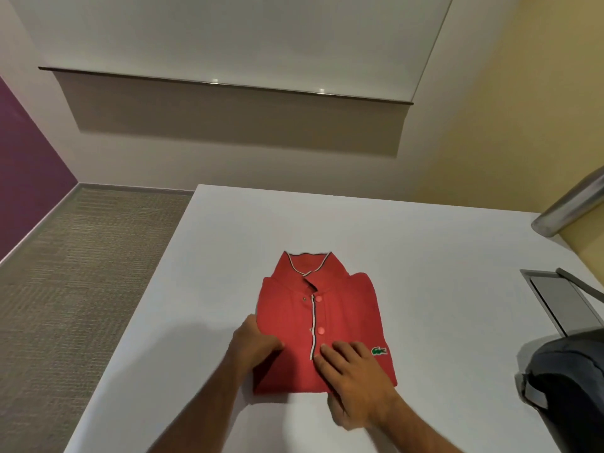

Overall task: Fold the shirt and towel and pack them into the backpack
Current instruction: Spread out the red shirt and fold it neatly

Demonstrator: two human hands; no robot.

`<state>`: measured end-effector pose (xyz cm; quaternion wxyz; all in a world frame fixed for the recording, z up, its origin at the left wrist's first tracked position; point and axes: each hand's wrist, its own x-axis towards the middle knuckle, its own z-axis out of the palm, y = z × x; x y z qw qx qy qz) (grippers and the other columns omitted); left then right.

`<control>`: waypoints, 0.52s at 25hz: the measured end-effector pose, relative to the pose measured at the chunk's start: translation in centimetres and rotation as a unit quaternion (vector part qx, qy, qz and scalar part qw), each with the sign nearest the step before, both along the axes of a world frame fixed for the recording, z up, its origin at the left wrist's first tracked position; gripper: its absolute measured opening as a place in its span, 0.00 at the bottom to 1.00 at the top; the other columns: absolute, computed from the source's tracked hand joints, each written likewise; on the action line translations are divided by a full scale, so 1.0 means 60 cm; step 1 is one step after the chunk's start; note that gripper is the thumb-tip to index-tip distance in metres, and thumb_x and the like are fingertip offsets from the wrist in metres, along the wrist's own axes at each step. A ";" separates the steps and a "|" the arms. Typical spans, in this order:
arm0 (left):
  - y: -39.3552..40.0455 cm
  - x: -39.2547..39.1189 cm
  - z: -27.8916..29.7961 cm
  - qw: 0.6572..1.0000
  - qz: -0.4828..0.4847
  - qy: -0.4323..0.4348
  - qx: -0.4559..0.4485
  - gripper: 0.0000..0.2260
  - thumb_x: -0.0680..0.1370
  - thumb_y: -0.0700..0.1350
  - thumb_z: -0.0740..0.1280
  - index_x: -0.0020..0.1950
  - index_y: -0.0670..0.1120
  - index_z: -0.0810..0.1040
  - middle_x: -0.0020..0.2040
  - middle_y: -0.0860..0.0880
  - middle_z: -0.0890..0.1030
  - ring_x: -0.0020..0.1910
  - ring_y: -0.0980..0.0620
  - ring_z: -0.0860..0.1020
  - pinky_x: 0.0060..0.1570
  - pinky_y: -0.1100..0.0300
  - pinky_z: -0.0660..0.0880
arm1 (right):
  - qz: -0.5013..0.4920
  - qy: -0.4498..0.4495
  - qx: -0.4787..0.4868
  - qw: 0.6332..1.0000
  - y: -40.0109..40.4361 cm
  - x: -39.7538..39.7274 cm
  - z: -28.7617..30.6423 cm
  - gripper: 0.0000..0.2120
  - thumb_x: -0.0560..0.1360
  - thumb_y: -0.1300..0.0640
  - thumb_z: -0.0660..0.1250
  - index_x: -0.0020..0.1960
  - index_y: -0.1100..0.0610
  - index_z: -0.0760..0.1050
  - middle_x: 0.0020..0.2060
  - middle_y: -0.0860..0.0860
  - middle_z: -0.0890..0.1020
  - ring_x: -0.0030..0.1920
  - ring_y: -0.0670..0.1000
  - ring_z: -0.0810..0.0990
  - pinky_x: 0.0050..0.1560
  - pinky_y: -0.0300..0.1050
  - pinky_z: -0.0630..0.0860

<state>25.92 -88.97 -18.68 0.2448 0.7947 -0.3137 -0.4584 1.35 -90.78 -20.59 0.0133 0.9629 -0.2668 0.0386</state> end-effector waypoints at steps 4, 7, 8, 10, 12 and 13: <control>0.014 -0.024 -0.015 0.902 -0.139 -0.349 -0.213 0.34 0.66 0.61 0.71 0.66 0.44 0.73 0.60 0.44 0.77 0.57 0.41 0.77 0.53 0.48 0.77 | -0.100 -0.091 0.070 0.988 -0.010 0.005 0.015 0.31 0.73 0.32 0.63 0.64 0.55 0.77 0.62 0.54 0.79 0.60 0.59 0.76 0.58 0.57 0.70; 0.022 -0.047 -0.044 0.845 -0.275 -0.389 -0.243 0.38 0.73 0.69 0.62 0.72 0.42 0.72 0.70 0.41 0.73 0.70 0.40 0.72 0.65 0.40 0.71 | -0.263 -0.023 0.124 0.957 -0.023 0.014 0.004 0.39 0.77 0.28 0.45 0.80 0.51 0.49 0.79 0.54 0.47 0.79 0.57 0.46 0.77 0.57 0.45; 0.027 -0.055 -0.053 0.843 -0.304 -0.385 -0.222 0.40 0.75 0.71 0.57 0.73 0.42 0.70 0.72 0.41 0.71 0.72 0.41 0.70 0.67 0.39 0.68 | -0.286 0.001 0.135 0.949 -0.024 0.013 -0.008 0.42 0.74 0.26 0.38 0.80 0.50 0.40 0.78 0.53 0.38 0.79 0.55 0.37 0.77 0.54 0.37; 0.039 -0.065 -0.075 0.839 -0.341 -0.377 -0.193 0.42 0.76 0.73 0.51 0.73 0.41 0.70 0.73 0.40 0.70 0.72 0.40 0.70 0.66 0.37 0.68 | -0.304 0.022 0.155 0.940 -0.024 0.008 -0.028 0.46 0.69 0.23 0.29 0.78 0.50 0.32 0.77 0.52 0.33 0.77 0.54 0.31 0.75 0.53 0.30; 0.049 -0.071 -0.090 0.841 -0.356 -0.370 -0.173 0.40 0.77 0.72 0.51 0.73 0.40 0.71 0.73 0.40 0.70 0.71 0.39 0.71 0.65 0.36 0.68 | -0.303 0.032 0.173 0.937 -0.026 0.006 -0.033 0.47 0.68 0.23 0.28 0.77 0.51 0.31 0.77 0.53 0.33 0.76 0.54 0.30 0.74 0.53 0.30; 0.051 -0.072 -0.092 0.842 -0.361 -0.368 -0.160 0.40 0.77 0.72 0.51 0.73 0.40 0.71 0.73 0.40 0.70 0.71 0.39 0.71 0.66 0.37 0.68 | -0.300 0.033 0.182 0.936 -0.028 0.005 -0.033 0.47 0.67 0.23 0.28 0.77 0.51 0.30 0.77 0.53 0.33 0.76 0.54 0.30 0.74 0.53 0.30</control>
